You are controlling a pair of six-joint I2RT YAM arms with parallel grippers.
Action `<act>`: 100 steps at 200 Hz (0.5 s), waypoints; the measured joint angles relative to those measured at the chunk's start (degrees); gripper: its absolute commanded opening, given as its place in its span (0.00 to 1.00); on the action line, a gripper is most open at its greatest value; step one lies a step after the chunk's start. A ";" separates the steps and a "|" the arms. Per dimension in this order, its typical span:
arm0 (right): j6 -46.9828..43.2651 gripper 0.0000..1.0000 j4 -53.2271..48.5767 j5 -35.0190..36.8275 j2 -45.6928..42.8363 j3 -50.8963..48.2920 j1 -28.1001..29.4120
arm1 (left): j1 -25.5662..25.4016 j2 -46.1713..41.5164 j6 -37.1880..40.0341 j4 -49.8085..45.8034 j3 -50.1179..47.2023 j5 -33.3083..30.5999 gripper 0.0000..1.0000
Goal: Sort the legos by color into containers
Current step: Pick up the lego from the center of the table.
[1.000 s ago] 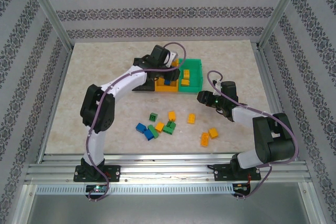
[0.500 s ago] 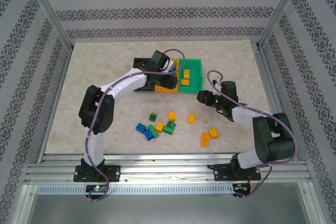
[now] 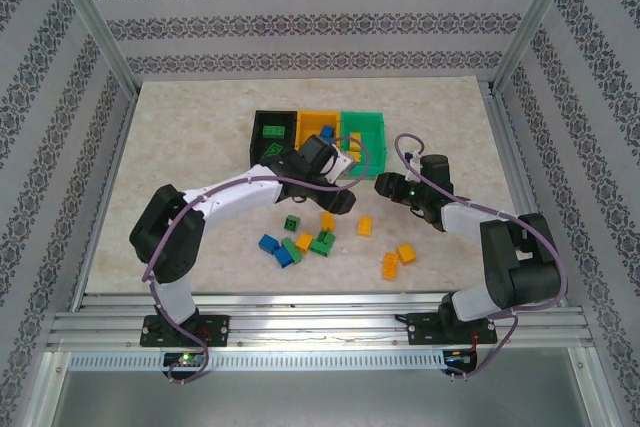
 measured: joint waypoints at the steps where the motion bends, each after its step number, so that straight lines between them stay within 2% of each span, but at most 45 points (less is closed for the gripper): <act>1: -0.02 0.48 0.00 0.00 0.00 0.00 0.00 | 0.00 0.00 0.00 0.00 -0.07 -0.02 0.70; 56: 0.00 0.48 0.00 0.00 0.00 0.00 0.00 | 0.00 -0.02 -0.26 -0.35 -4.31 -0.66 0.70; 100: 0.02 0.48 0.00 -0.44 0.00 0.00 0.00 | -1.33 0.26 -3.34 -1.16 -6.84 -1.38 0.71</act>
